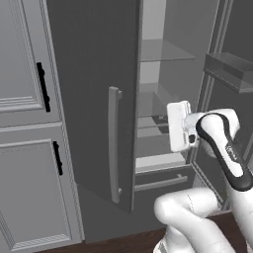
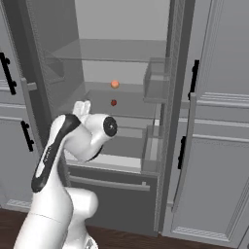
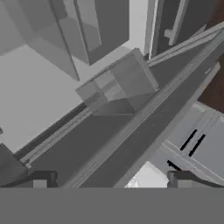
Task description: Take the strawberry from the fridge and place it on top of the pancake, located on the dining counter.
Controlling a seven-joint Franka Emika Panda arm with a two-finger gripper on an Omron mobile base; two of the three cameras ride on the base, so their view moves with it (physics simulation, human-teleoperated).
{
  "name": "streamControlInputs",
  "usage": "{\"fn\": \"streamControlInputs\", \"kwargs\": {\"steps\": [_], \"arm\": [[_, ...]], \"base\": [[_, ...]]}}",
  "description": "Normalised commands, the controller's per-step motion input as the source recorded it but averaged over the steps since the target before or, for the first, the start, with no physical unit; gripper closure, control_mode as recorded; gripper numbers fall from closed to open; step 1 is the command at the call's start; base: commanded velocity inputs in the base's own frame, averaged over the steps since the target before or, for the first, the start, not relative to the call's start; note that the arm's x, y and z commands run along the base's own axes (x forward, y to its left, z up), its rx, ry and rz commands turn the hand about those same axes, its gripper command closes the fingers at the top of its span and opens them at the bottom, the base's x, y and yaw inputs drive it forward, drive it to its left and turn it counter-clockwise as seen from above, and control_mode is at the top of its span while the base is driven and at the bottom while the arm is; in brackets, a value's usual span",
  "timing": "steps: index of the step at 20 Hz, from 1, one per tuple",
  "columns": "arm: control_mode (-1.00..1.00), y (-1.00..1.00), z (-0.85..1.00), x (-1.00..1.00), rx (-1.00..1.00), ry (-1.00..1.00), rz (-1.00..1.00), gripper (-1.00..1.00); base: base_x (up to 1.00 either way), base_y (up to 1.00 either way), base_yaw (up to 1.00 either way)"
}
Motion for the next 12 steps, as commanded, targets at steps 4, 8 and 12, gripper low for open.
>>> {"fn": "streamControlInputs", "kwargs": {"steps": [4, 8, 12], "arm": [[-1.00, 0.33, 0.00, 0.98, 0.25, 0.15, 0.49, -1.00], [-1.00, 0.39, 0.01, 0.76, 0.23, 0.22, 0.42, -1.00], [-1.00, 0.74, 0.00, 0.08, 0.01, 0.03, 0.21, -1.00]], "base": [[0.00, 0.00, 0.00], [0.00, 0.00, 0.00], [0.00, 0.00, 0.00]]}}
